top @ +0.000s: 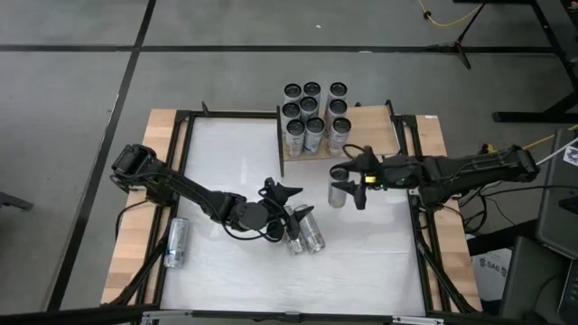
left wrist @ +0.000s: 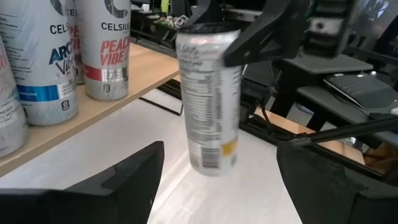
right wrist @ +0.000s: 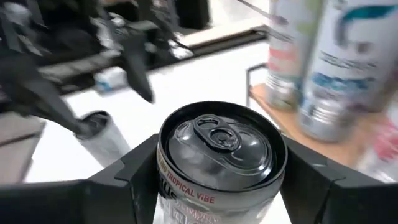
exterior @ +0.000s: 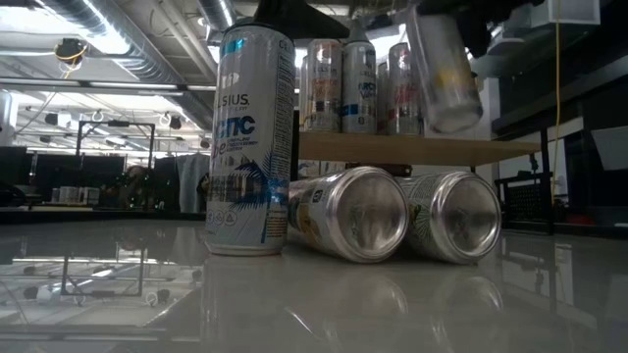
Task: Place canned beverage on shelf
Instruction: Put the orange soda can on the shelf
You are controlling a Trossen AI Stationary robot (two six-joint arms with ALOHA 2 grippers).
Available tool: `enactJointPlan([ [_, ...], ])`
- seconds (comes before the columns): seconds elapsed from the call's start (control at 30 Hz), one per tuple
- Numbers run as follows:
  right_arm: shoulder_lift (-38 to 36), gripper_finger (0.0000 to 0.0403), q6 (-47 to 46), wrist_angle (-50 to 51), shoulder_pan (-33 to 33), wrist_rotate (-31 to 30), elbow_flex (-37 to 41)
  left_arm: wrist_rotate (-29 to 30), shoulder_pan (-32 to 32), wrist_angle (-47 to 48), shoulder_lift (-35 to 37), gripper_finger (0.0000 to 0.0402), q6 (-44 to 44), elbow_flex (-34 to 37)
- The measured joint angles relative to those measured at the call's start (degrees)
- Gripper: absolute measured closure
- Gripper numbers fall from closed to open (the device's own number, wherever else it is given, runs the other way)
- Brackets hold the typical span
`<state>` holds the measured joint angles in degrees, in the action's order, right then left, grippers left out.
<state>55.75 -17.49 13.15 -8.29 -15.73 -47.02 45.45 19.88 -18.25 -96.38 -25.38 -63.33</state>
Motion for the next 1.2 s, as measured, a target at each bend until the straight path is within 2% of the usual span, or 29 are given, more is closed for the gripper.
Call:
enactJointPlan([
  [0.3, 2.49, 0.0158, -0.01, 2.33, -1.28, -7.47, -0.01, 0.26, 0.00, 2.71, 0.00, 0.0095, 0.03, 0.00],
  [0.4, 4.11, 0.0158, -0.11, 2.37, -4.83, -13.81, -0.01, 0.26, 0.00, 3.47, 0.00, 0.0095, 0.04, 0.00],
  [0.53, 5.48, 0.0157, -1.09, 2.51, -11.05, -25.99, -0.01, 0.28, 0.00, 3.76, 0.00, 0.0095, 0.04, 0.00],
  [0.67, 5.62, 0.0157, -7.82, 3.80, -15.59, -34.11, 1.46, 0.31, -0.10, 3.78, 0.00, 0.0095, 0.05, 0.00],
  [0.87, 5.62, 0.0157, -20.86, -0.41, -20.10, -43.18, 10.27, 0.37, -0.11, 3.81, 0.00, 0.0095, 0.47, 0.00],
  [1.03, 5.64, 0.0157, -21.46, -9.19, -20.72, -47.88, 15.60, 0.37, -0.11, 3.81, 0.00, 0.0095, 0.45, 0.00],
  [1.2, 6.83, 0.0157, -18.73, -9.77, -20.57, -49.56, 16.65, 0.37, -0.11, 3.81, -0.02, 0.0095, 0.47, 0.02],
])
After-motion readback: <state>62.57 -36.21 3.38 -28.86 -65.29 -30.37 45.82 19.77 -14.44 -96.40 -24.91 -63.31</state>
